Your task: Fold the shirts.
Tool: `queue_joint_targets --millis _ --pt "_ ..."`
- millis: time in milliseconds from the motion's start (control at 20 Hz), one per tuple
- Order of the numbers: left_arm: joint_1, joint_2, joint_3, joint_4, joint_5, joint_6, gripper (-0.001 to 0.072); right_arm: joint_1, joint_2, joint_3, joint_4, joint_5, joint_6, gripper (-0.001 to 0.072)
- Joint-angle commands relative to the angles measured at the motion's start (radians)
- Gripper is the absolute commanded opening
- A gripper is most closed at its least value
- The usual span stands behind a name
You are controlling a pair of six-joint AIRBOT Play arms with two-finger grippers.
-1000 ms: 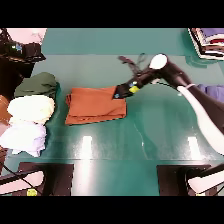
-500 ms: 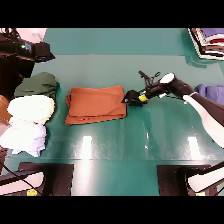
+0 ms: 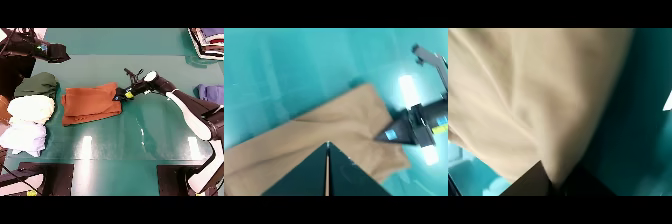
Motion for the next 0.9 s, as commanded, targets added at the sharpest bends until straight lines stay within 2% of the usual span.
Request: queue_joint_targets --millis 0,150,300,600,850 --pt "-0.037 -0.001 0.000 -0.010 -0.002 -0.003 0.0023 -0.090 0.074 0.018 -0.081 0.011 0.009 0.0014" --pt "-0.090 -0.001 0.000 -0.012 -0.002 -0.003 0.0023 -0.270 0.200 0.018 -0.229 0.060 0.042 0.0014" --pt "-0.169 -0.001 0.000 -0.011 0.024 -0.001 0.0023 -0.492 0.318 0.018 -0.311 0.106 0.062 0.0014" --pt "-0.293 -0.001 0.000 -0.011 0.126 -0.001 0.0023 -0.943 0.447 0.018 -0.323 0.108 0.066 0.0014" --pt "-0.318 -0.001 0.000 -0.007 0.161 -0.002 0.0023 -1.127 0.436 0.019 -0.322 0.090 0.064 0.0014"
